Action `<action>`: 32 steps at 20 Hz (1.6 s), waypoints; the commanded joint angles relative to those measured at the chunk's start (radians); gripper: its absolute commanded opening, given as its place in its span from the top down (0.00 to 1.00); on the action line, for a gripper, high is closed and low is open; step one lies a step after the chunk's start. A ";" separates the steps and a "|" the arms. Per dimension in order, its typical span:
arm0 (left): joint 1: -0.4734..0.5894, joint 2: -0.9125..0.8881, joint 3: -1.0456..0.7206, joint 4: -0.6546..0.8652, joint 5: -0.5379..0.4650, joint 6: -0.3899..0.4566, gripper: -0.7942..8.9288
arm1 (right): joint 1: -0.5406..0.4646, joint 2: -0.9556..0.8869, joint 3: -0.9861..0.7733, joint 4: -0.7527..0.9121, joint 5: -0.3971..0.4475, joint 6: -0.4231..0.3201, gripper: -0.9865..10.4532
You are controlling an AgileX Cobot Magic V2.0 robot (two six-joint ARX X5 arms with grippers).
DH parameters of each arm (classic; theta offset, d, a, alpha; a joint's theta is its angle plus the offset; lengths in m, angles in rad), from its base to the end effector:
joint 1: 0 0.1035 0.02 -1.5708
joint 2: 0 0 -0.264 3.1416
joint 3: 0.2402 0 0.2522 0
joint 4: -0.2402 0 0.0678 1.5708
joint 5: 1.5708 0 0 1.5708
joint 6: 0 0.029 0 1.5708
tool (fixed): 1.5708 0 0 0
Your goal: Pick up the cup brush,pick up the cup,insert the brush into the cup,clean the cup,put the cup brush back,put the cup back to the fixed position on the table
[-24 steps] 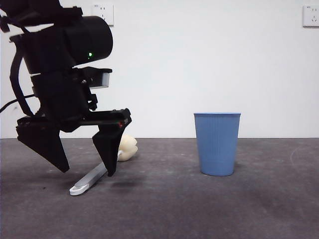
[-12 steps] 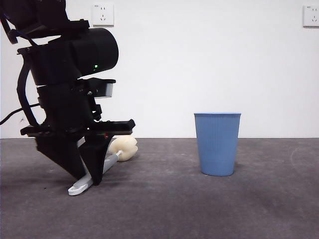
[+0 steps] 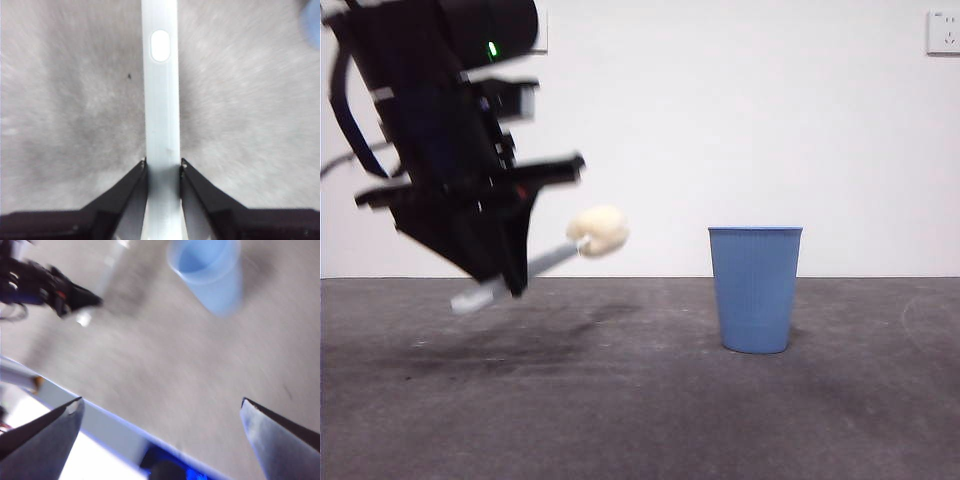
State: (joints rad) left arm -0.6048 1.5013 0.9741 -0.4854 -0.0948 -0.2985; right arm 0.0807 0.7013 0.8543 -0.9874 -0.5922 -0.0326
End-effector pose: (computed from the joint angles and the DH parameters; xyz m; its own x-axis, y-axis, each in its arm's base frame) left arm 0.2440 -0.1653 0.2135 0.4876 -0.2220 -0.8444 0.2964 0.9518 -0.0790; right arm 0.1113 0.0252 0.3024 0.5105 0.6013 -0.6147 -0.4644 0.7944 0.3915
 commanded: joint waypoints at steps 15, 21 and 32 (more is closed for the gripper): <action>-0.002 -0.486 -0.004 -0.340 -0.007 0.113 0.93 | 0.399 0.436 -0.345 0.991 0.531 0.121 0.39; -0.003 -0.489 -0.004 -0.359 -0.007 0.116 0.93 | 0.397 0.651 -0.347 1.275 0.547 0.112 0.39; -0.003 -0.488 -0.004 -0.388 -0.006 0.111 0.93 | 0.354 0.895 -0.347 1.647 0.538 0.079 0.39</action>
State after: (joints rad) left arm -0.6052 1.0142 0.9741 -0.8749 -0.0982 -0.1944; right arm 0.4324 1.5887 0.5175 0.6476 -0.0517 0.0551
